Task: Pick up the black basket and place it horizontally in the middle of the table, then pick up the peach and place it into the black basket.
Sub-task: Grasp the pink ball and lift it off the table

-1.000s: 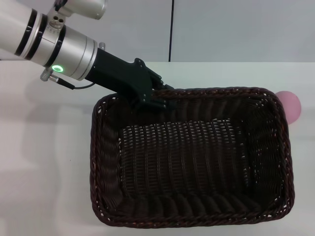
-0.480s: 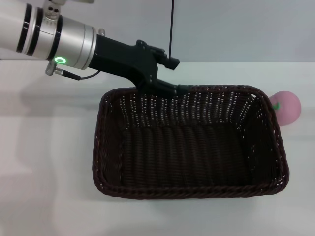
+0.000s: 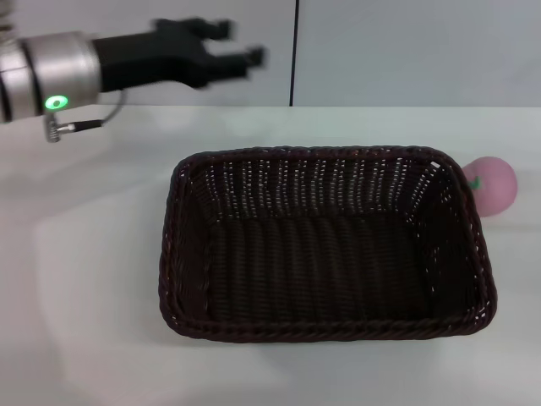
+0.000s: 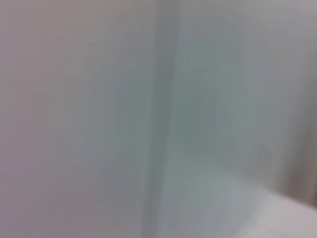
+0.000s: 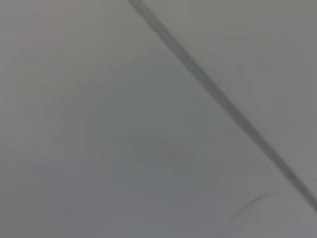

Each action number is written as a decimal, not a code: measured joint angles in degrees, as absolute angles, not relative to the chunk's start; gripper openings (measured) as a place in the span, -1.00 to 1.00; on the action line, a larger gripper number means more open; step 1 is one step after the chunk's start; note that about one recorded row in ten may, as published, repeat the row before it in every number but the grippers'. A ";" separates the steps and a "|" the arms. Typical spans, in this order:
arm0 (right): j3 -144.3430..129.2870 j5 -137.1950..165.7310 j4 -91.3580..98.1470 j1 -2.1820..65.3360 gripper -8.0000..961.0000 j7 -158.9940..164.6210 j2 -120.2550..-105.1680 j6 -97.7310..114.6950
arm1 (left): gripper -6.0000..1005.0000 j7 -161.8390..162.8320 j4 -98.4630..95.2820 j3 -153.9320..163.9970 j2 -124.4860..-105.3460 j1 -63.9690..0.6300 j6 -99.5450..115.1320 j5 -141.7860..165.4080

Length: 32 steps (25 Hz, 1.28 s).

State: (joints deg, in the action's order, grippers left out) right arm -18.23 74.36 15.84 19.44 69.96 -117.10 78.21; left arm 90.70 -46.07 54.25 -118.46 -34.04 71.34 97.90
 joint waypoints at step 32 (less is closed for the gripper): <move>-42.66 151.92 55.82 41.29 0.30 125.23 -112.08 85.88 | 0.48 68.59 -25.56 55.97 -118.56 -21.12 67.60 61.59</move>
